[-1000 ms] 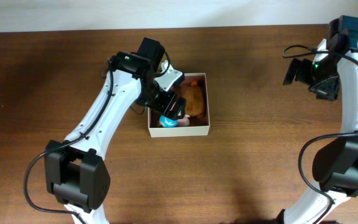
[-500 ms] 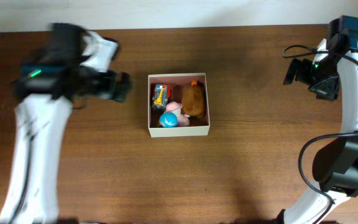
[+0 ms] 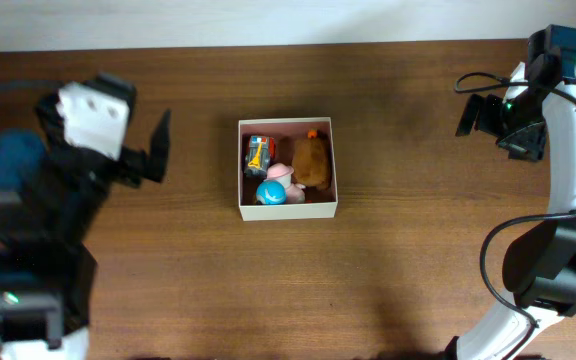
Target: Pack container
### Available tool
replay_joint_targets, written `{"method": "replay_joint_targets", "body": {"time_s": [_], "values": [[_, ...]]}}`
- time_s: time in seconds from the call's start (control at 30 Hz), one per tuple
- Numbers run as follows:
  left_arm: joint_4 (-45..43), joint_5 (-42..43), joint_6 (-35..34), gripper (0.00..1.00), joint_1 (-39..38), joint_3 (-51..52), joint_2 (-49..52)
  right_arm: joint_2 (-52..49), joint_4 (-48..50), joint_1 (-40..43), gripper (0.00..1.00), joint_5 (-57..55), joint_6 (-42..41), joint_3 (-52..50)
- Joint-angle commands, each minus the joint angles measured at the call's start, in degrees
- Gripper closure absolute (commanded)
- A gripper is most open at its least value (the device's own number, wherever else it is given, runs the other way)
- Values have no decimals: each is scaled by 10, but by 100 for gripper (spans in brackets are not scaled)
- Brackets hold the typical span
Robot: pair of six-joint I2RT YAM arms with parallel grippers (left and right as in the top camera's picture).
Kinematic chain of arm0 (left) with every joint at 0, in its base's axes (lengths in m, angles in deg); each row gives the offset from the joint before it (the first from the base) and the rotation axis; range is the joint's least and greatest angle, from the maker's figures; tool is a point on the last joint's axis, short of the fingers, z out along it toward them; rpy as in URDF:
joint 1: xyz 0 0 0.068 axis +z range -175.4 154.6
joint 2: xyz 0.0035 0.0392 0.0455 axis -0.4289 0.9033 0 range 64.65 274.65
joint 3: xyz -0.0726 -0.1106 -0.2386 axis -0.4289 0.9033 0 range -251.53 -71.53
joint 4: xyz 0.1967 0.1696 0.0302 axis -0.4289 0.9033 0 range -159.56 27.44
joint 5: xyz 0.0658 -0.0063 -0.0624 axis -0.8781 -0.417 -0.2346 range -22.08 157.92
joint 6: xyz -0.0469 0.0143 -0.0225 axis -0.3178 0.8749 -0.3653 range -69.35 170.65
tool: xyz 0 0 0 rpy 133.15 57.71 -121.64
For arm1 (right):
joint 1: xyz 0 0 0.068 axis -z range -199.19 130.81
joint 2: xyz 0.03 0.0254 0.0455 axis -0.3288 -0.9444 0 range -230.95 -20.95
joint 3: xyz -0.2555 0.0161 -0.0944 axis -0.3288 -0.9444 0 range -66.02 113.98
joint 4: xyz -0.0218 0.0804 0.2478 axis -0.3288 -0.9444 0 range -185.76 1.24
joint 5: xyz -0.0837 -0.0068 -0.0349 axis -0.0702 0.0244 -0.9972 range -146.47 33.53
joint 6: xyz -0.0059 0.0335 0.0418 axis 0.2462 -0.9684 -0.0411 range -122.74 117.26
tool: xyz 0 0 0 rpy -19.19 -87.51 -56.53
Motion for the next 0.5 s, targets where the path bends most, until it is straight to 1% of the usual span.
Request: {"method": "replay_joint_targets", "body": {"time_s": [0.0,0.1,0.17,0.23,0.33,0.47], "values": [[-123,21,10,0,-12,175,-83,6,1,1,1,-5,-5,0],[-256,44,10,0,-13,317,-151,6,1,1,2,-5,-5,0],[-328,54,10,0,-13,403,-192,6,0,1,1,-5,-5,0],[-380,57,10,0,-13,475,-233,6,1,1,1,-5,-5,0],[-416,60,10,0,-13,554,-292,6,1,1,1,-5,-5,0],[-438,59,10,0,-13,624,-358,6,1,1,1,-5,-5,0]]}}
